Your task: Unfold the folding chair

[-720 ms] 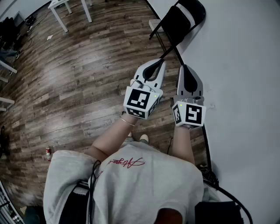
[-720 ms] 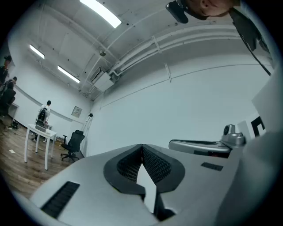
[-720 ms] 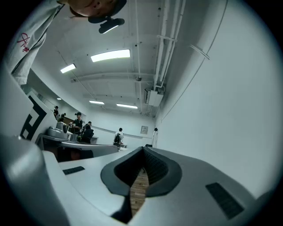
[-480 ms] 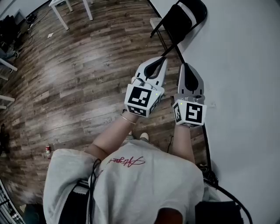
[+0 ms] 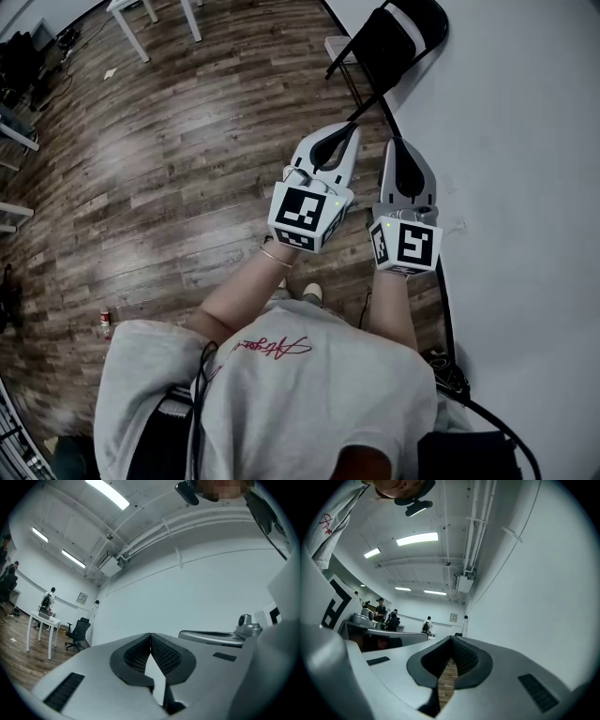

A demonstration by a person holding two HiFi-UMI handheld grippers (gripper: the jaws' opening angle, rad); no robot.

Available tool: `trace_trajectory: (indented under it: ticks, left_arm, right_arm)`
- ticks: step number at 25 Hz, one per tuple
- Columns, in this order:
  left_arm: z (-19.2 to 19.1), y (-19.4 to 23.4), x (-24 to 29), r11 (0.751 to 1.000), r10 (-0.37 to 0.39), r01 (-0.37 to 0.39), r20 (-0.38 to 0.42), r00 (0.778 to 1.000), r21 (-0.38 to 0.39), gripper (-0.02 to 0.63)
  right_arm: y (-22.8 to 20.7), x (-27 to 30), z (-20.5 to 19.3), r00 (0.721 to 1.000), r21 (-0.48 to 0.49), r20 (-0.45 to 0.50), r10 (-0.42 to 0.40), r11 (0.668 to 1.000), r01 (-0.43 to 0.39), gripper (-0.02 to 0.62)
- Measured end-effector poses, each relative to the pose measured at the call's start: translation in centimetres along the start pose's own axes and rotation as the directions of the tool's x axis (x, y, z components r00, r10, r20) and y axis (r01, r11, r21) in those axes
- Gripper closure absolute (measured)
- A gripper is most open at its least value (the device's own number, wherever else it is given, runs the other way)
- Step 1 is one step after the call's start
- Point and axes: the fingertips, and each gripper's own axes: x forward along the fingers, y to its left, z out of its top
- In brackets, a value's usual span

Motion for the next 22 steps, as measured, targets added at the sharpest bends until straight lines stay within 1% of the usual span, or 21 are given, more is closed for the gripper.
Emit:
trace_trajectory:
  ticks: [4,7,11,14,18,22]
  left_arm:
    - [-0.3,0.7,0.2,1.0,-0.007,0.007,-0.004,1.0,-0.003,0.592]
    - [-0.4,1.3,0.5,1.0,-0.024,0.024,-0.01,1.0,-0.004,0.592]
    - [-0.6,2.0,1.4,0.998,-0.065,0.065,-0.014,0.998,0.0,0.592]
    - [-1.5,2.1,3.1,0.996,-0.093,0.093,-0.024,0.995,-0.001,0.592]
    - [-3.2,2.6,7.6,0.994,-0.107,0.108,-0.03,0.994,0.018,0.592]
    - [-6.8,4.0,14.9,0.994,-0.11,0.111,-0.048,0.993,0.021,0.592]
  right_arm:
    - [0.1,0.3,-0.3,1.0,0.006,0.015,-0.02,1.0,0.02,0.578]
    - [0.0,0.8,0.0,0.997,0.009,0.041,-0.06,0.998,0.059,0.578]
    - [0.2,1.8,-0.5,0.997,-0.017,0.034,-0.072,0.997,0.073,0.578]
    - [-0.5,2.8,-1.3,0.997,-0.03,0.024,-0.072,0.997,0.073,0.578]
    - [-3.9,5.6,-2.8,0.996,-0.027,0.023,-0.08,0.996,0.081,0.578]
    - [-9.6,10.6,-6.8,0.996,-0.035,0.019,-0.091,0.995,0.091,0.578]
